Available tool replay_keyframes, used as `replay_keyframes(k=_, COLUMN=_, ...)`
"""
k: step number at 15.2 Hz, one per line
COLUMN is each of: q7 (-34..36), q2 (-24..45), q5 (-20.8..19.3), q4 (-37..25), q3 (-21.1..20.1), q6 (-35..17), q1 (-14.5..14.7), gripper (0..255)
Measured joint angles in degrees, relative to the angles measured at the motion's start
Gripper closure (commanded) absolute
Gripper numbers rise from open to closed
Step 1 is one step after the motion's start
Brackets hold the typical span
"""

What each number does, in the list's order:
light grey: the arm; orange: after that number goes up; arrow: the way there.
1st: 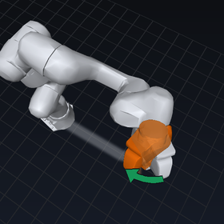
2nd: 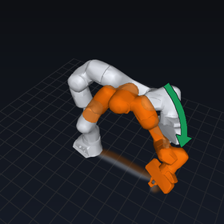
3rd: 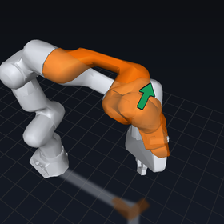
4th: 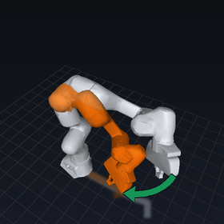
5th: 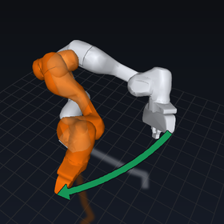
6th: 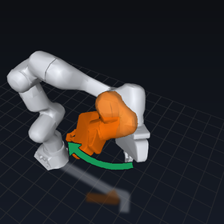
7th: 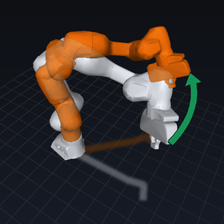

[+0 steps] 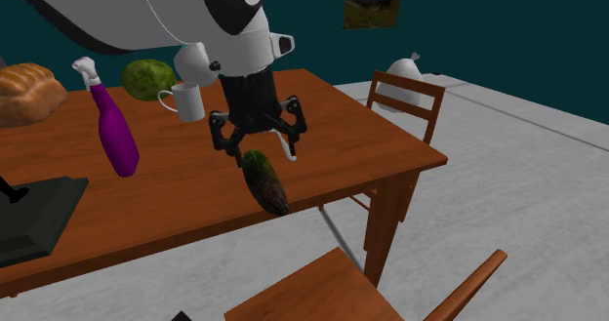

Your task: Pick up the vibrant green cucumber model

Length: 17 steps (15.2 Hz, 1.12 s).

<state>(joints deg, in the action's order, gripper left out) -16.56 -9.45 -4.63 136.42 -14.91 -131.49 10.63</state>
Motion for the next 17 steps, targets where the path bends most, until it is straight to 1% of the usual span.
replay_keyframes(k=2, q7=-0.1, q2=2.9, q5=-1.6, q4=-0.2, q3=-0.9, q6=-2.3, q1=0.5, gripper=0)
replay_keyframes(k=10, q7=1.9, q2=7.5, q5=-4.4, q4=1.5, q3=-1.4, q6=-8.3, q1=0.5, gripper=0)
replay_keyframes(k=11, q7=2.0, q2=7.7, q5=-4.6, q4=1.6, q3=-1.4, q6=-8.5, q1=0.5, gripper=255)
replay_keyframes(k=17, q7=2.1, q2=7.8, q5=-4.7, q4=1.6, q3=-1.5, q6=-8.8, q1=0.5, gripper=255)
